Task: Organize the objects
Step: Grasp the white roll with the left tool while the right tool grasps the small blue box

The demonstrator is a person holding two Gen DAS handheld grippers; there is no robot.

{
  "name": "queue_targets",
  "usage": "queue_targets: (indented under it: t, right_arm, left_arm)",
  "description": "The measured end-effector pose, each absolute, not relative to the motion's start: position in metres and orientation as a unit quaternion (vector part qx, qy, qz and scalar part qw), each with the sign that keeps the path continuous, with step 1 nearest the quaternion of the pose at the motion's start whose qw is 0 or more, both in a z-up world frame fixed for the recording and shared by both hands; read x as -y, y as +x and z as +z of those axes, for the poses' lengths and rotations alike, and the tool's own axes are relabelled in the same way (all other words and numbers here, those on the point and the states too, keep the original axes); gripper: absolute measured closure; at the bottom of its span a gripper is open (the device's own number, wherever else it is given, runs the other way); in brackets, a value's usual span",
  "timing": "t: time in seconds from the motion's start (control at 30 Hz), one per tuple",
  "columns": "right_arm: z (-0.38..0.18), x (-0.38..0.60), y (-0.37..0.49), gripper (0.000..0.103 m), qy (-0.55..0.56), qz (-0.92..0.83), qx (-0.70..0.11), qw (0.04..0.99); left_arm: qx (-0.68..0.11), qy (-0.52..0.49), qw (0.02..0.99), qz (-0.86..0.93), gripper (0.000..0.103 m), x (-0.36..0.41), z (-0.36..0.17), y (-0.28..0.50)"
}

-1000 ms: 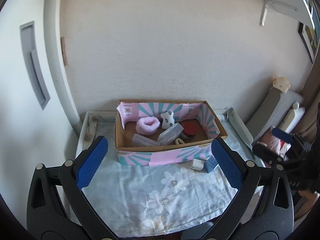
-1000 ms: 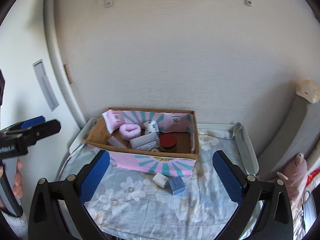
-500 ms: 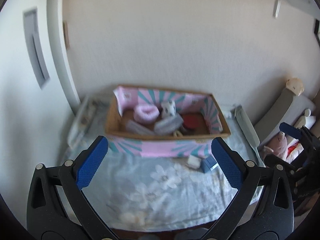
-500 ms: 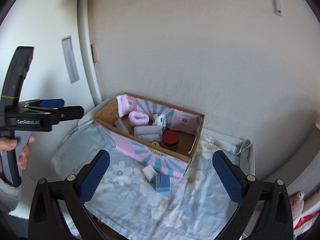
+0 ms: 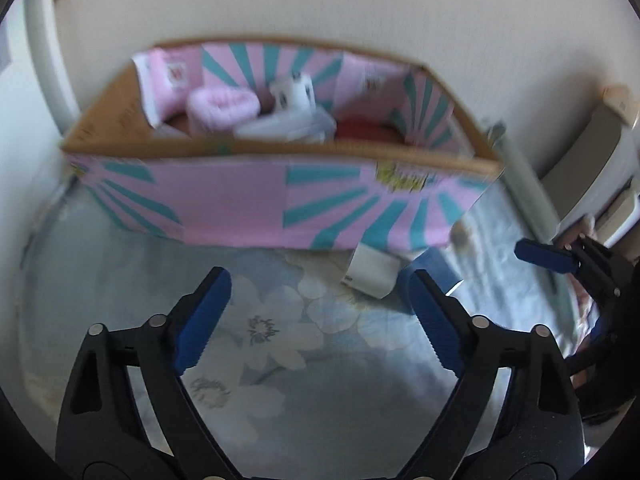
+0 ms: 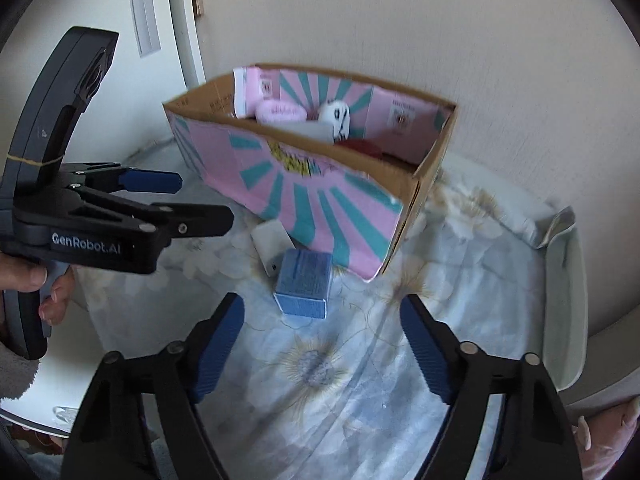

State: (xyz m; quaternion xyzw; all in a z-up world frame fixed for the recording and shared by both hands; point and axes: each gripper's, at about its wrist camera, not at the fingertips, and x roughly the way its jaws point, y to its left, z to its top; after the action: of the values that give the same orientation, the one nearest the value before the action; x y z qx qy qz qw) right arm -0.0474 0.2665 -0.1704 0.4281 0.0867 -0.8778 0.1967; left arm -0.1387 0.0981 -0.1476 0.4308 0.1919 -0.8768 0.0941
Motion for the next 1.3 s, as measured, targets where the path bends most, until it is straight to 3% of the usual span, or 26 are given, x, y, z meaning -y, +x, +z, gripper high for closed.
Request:
queue_targets:
  t: [0.17, 0.4, 0.6, 0.67, 0.77, 1.3]
  right_arm:
    - [-0.196, -0.259, -0.058, 0.029, 0.426, -0.878, -0.090, 0.198]
    - [-0.211, -0.253, -0.066, 0.039, 0.426, -0.877, -0.096, 0.201]
    - [-0.215, -0.253, -0.068, 0.054, 0.434, -0.871, -0.095, 0.209]
    - [-0.214, -0.254, -0.069, 0.060, 0.436, -0.870, -0.087, 0.212]
    - [-0.213, -0.253, -0.071, 0.065, 0.437, -0.870, -0.083, 0.212]
    - [-0.202, -0.263, -0.066, 0.069, 0.428, -0.884, -0.058, 0.180]
  left_arm:
    - [-0.170, 0.438, 0.085, -0.879, 0.014, -0.110, -0.171, -0.151]
    - [-0.138, 0.439, 0.071, -0.885, 0.016, -0.122, -0.180, -0.165]
    - [-0.134, 0.444, 0.053, -0.884, 0.038, -0.131, -0.190, -0.176]
    - [-0.135, 0.439, 0.039, -0.887, 0.055, -0.134, -0.191, -0.178]
    - [-0.131, 0.437, 0.024, -0.890, 0.068, -0.140, -0.190, -0.183]
    - [-0.145, 0.427, 0.033, -0.892, 0.069, -0.135, -0.175, -0.176]
